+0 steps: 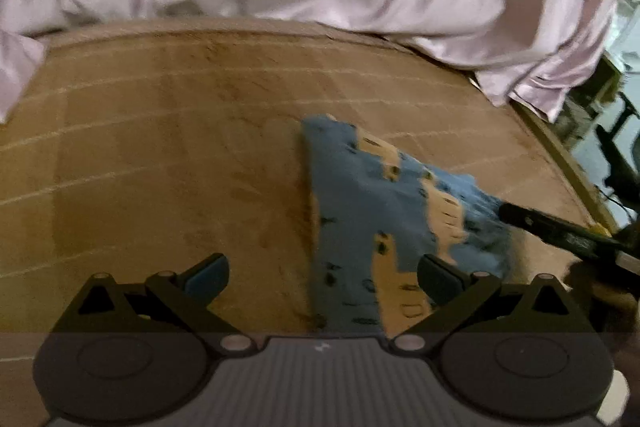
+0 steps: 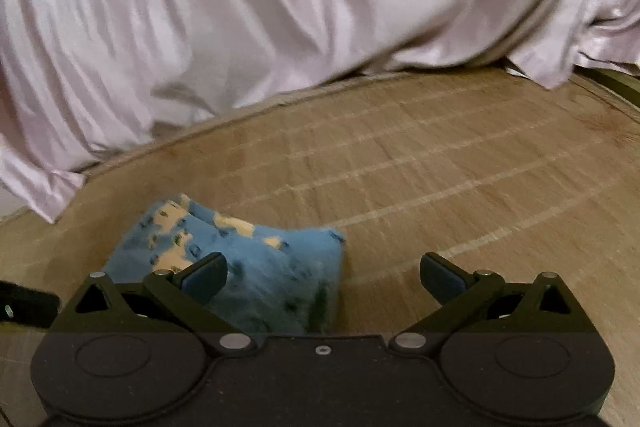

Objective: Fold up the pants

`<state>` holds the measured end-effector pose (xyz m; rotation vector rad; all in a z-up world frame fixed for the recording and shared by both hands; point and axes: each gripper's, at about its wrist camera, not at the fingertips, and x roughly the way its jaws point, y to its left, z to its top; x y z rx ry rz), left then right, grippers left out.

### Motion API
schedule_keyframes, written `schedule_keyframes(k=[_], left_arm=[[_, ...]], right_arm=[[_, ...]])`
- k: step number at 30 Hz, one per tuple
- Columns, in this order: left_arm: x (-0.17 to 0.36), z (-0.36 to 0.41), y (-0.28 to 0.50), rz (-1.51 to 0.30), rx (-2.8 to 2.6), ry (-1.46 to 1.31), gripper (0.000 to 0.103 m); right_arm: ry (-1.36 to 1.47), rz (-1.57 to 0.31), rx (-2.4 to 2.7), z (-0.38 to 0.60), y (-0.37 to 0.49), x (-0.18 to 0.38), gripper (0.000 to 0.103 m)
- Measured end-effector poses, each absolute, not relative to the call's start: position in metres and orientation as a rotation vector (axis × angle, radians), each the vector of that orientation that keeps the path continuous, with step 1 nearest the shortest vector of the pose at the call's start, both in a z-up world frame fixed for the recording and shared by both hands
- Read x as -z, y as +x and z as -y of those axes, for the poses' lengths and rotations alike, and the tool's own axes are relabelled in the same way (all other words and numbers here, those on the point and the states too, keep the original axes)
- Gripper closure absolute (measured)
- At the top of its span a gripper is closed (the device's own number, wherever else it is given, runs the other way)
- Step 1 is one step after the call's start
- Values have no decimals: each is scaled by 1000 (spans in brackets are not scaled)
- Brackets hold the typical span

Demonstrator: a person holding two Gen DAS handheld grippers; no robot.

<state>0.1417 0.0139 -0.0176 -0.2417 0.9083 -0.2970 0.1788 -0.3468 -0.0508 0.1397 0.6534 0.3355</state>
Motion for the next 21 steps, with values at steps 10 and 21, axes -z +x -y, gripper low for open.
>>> schedule_keyframes(k=[10, 21], left_arm=[[28, -1, 145, -978, 293, -305, 3], [37, 0, 144, -1006, 261, -370, 15]], right_arm=[[188, -684, -457, 337, 210, 63, 18], [285, -701, -413, 347, 206, 71, 54]])
